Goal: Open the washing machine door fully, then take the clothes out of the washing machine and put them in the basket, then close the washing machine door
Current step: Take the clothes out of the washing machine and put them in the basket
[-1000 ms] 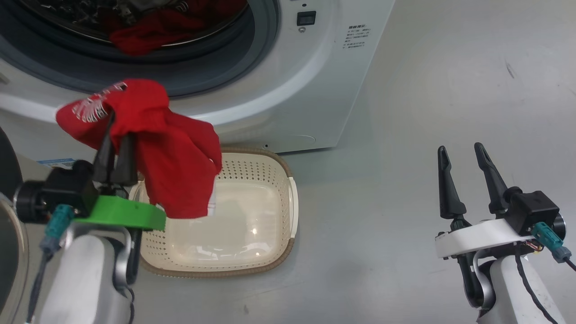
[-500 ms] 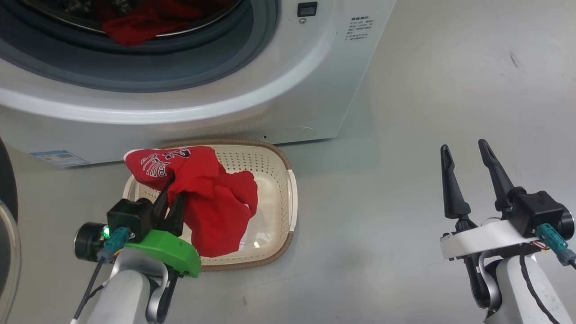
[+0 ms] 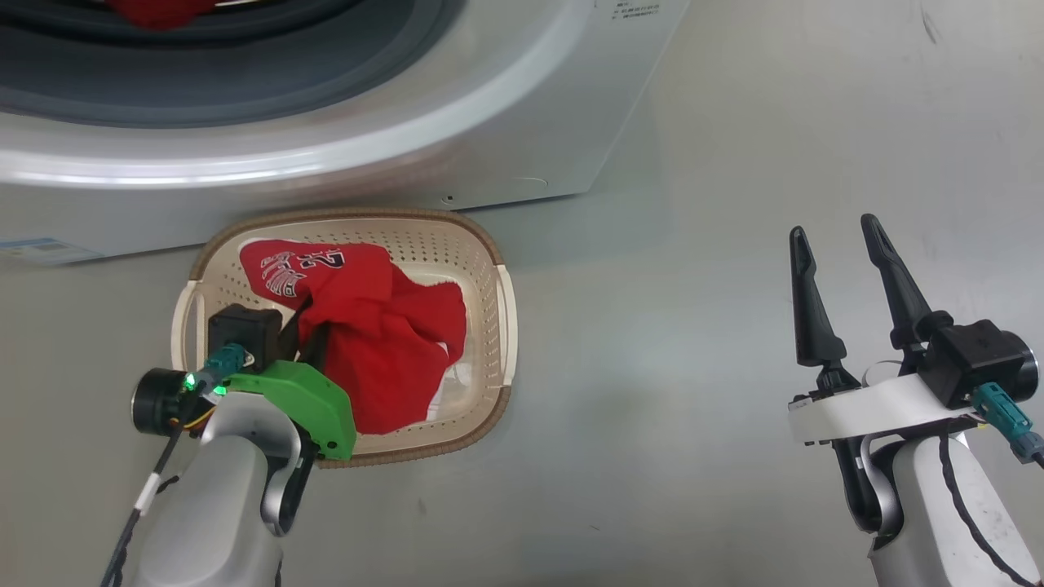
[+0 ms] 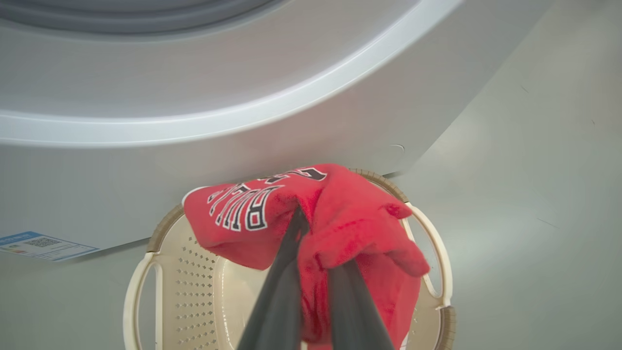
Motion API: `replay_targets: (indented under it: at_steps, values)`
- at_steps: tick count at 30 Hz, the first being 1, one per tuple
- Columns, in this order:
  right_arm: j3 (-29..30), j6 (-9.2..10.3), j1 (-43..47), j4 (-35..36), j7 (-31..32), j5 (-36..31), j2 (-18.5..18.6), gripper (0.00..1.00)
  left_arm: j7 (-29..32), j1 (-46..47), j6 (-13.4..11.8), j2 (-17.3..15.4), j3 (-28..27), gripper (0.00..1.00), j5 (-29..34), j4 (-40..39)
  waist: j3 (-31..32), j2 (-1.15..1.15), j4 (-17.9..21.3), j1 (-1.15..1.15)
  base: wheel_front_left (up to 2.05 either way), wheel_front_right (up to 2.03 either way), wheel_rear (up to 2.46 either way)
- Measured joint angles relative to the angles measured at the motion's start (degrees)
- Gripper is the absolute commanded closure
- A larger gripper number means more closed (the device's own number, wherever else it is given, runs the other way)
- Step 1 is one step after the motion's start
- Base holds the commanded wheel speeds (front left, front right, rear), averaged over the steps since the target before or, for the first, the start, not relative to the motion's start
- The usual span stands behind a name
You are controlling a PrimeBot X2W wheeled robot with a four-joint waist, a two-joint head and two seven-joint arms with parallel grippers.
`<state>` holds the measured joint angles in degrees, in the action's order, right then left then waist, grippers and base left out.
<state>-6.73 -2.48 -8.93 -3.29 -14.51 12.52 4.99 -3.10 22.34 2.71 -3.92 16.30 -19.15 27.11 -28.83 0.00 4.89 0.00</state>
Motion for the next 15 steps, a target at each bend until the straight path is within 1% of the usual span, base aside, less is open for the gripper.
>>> replay_targets:
  at_steps: [7, 15]
  values:
    - [-0.6, -0.4, -1.8, 0.9, 0.0, 0.0, -0.6, 0.0, 3.5, 5.3, -1.4, 0.1, -1.7, 1.0, -0.5, 7.8, -4.1, 0.0, 1.9, 0.0, 0.0, 0.0, 0.0]
    - [-1.4, -0.48, -4.8, 1.3, 0.0, 0.2, -1.2, 0.0, 8.7, 9.8, -1.7, 0.0, -1.2, 1.0, -0.5, 18.4, -9.0, 0.0, 4.6, 0.0, 0.0, 0.0, 0.0]
